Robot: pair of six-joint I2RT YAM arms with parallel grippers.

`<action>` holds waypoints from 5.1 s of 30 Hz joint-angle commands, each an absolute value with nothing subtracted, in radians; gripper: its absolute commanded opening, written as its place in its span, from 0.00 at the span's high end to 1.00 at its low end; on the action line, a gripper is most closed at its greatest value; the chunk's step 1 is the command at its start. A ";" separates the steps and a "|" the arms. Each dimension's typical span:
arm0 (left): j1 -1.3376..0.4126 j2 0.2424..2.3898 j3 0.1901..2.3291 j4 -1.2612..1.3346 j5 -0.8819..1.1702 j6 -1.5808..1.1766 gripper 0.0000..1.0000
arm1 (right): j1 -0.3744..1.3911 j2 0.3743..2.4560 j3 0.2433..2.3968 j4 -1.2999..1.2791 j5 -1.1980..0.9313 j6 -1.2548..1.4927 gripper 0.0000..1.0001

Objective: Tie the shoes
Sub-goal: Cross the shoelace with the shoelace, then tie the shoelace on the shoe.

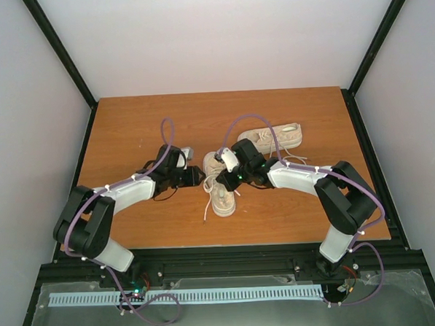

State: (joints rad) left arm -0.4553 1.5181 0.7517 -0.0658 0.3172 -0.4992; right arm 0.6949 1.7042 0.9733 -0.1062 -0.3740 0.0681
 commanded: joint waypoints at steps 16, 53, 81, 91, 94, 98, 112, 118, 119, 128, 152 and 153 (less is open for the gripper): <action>-0.446 1.594 0.767 0.054 0.499 -0.477 0.57 | 0.703 1.694 0.966 -0.089 -0.371 0.064 0.97; -0.446 1.644 0.724 0.212 0.650 -0.581 0.56 | 0.703 1.687 0.965 -0.087 -0.368 0.064 0.97; -0.447 1.692 0.710 0.257 0.795 -0.631 0.78 | 0.703 1.675 0.962 -0.080 -0.359 0.071 0.97; -0.446 1.686 0.710 0.249 0.805 -0.637 0.99 | 0.703 1.668 0.955 -0.071 -0.343 0.080 0.97; -0.446 1.663 0.704 0.244 0.777 -0.644 0.99 | 0.703 1.655 0.953 -0.071 -0.331 0.086 0.97; -0.446 1.650 0.697 0.246 0.753 -0.657 0.99 | 0.701 1.628 0.951 -0.088 -0.303 0.086 0.88; -0.446 1.611 0.684 0.247 0.723 -0.676 0.99 | 0.867 1.494 0.920 -0.158 -0.007 0.147 0.41; -0.446 1.614 0.684 0.249 0.724 -0.677 0.99 | 0.966 1.565 0.935 -0.178 0.134 0.155 0.47; -0.446 1.615 0.683 0.249 0.724 -0.677 0.99 | 0.976 1.573 0.939 -0.181 0.152 0.152 0.49; -0.446 1.613 0.686 0.246 0.726 -0.674 0.99 | 1.034 1.609 0.976 -0.198 0.217 0.121 0.58; -0.447 1.605 0.683 0.235 0.717 -0.669 0.99 | 1.063 1.612 1.029 -0.214 0.280 0.120 0.97; -0.446 1.602 0.683 0.235 0.715 -0.668 0.99 | 1.055 1.608 1.028 -0.212 0.264 0.125 0.97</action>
State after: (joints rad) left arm -0.4446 1.6329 0.6815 0.2363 0.7216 -0.6693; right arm 1.0626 1.6497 1.0039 -0.2207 0.2783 0.1192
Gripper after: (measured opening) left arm 0.024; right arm 0.032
